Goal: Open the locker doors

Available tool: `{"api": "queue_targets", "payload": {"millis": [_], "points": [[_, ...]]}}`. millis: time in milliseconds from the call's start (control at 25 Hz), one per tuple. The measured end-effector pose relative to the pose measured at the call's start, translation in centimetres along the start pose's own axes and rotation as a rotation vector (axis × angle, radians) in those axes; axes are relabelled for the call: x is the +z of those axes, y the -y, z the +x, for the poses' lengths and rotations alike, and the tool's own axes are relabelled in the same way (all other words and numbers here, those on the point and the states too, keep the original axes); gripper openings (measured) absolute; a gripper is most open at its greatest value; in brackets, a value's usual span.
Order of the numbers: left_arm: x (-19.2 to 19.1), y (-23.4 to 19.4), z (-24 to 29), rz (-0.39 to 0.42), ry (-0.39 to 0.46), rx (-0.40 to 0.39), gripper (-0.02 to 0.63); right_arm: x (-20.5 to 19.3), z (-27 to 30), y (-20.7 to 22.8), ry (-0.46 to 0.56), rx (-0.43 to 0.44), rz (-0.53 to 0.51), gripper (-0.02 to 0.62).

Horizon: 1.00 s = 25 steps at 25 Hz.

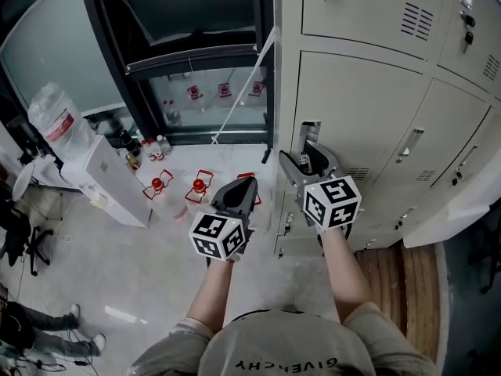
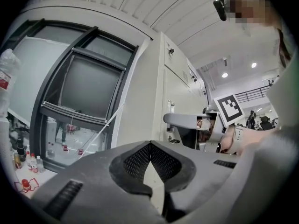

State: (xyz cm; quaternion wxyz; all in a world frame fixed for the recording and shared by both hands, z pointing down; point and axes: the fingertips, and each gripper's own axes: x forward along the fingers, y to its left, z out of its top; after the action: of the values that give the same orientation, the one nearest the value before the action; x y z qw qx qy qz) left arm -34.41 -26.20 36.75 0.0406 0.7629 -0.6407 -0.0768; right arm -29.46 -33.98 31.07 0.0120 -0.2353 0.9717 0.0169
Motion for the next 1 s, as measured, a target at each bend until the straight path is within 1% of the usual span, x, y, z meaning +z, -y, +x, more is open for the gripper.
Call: {"api": "queue_targets", "payload": {"millis": [160,560,640,720,880,1000], "points": [[-0.5,0.1,-0.3,-0.017,-0.002,0.002,-0.002,0.0,-1.1,-0.6,-0.005,-0.011,-0.015,0.236],[-1.5,2.0,-0.8,-0.033,-0.023,-0.051,-0.002,0.3,-5.2,-2.3,0.010,-0.049,-0.051,0.227],[-1.6,2.5,-1.0,-0.033,-0.028,-0.066,-0.002,0.4,-6.4,-2.5,0.019,-0.060,-0.047,0.216],[-1.9,3.2,-1.1,-0.032,-0.035,-0.084,-0.002,0.5,-7.8,-2.6,0.025,-0.074,-0.050,0.192],[-2.4,4.6,-1.1,-0.035,-0.047,-0.122,-0.002,0.7,-10.4,-2.7,0.025,-0.117,-0.086,0.175],[-2.7,6.1,-0.9,-0.032,-0.055,-0.161,-0.002,0.7,-12.5,-2.4,0.027,-0.165,-0.115,0.147]]}}
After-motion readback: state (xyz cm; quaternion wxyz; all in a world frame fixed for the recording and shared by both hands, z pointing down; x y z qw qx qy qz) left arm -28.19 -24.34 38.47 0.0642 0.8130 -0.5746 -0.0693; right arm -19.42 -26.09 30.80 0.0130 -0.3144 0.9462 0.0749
